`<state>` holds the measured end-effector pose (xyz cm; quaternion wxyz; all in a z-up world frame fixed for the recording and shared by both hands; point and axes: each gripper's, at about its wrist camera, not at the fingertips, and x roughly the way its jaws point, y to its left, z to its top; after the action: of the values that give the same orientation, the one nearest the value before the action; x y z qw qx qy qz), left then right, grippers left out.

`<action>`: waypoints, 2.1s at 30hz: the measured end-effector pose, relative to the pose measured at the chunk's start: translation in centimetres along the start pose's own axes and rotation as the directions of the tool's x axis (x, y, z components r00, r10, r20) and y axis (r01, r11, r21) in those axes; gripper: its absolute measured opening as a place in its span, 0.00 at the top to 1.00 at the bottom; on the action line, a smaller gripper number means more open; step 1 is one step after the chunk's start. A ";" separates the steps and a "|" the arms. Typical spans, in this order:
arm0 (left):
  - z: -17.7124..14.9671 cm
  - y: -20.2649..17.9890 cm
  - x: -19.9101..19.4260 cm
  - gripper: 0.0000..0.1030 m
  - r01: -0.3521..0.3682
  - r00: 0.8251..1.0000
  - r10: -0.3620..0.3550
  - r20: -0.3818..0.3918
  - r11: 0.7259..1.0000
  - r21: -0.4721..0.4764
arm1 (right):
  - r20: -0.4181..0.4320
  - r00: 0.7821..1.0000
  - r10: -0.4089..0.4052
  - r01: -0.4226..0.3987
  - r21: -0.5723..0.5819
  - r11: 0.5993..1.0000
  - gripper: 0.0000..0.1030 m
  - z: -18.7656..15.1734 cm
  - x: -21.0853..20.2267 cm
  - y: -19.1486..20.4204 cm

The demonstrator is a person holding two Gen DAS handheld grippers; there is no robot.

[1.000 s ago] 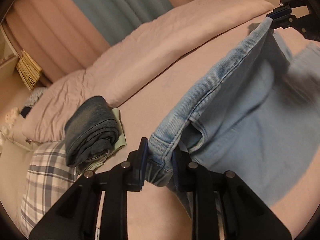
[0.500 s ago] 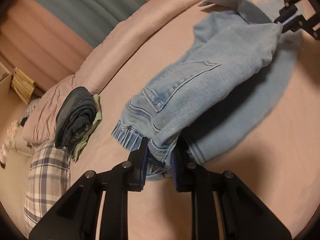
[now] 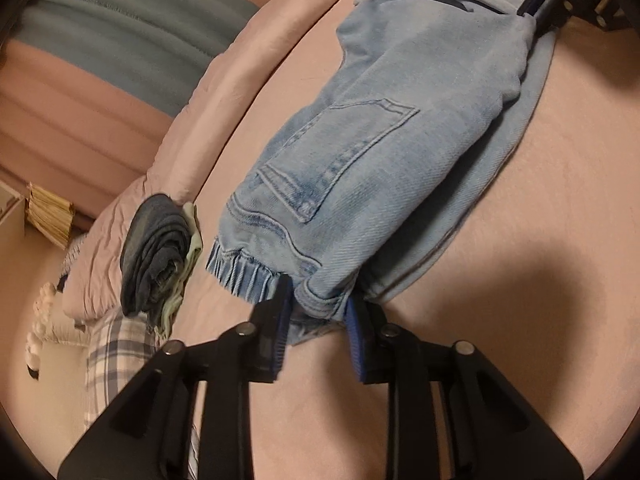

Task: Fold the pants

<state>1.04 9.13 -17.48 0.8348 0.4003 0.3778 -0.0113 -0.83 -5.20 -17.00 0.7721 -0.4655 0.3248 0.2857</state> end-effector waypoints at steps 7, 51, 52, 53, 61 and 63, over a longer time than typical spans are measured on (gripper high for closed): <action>0.6 3.6 -4.0 0.31 0.167 0.986 -0.150 0.078 0.939 -0.302 | 0.140 0.968 0.207 -0.243 0.333 0.911 0.43 -2.0 -2.8 -5.4; 22.4 -8.8 -1.5 0.88 0.627 0.775 -0.586 0.237 0.667 -0.402 | 0.307 0.951 -0.037 -0.299 0.944 0.144 0.93 -16.3 -6.4 -27.4; 22.5 -9.0 -2.0 0.88 0.625 0.778 -0.581 0.239 0.677 -0.388 | 0.306 0.950 -0.065 -0.297 0.947 0.121 0.93 -18.1 -7.9 -26.2; 22.7 -9.2 -2.5 0.89 0.625 0.779 -0.578 0.241 0.686 -0.373 | 0.295 0.951 -0.092 -0.287 0.953 0.095 0.93 -19.8 -9.2 -25.0; 23.4 -11.2 -4.2 0.89 0.622 0.782 -0.596 0.181 0.729 -0.285 | 0.211 0.973 -0.090 -0.224 0.959 -0.174 0.93 -30.8 -9.7 -14.7; 22.1 -10.2 -3.7 0.86 0.610 0.792 -0.585 0.175 0.743 -0.275 | 0.232 0.970 -0.066 -0.242 0.936 -0.254 0.83 -32.8 -9.1 -13.5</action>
<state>8.91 -13.81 -13.11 0.8540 0.1179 0.4502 -0.2328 -4.25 -41.59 -14.53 0.8434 0.3798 0.3795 0.0177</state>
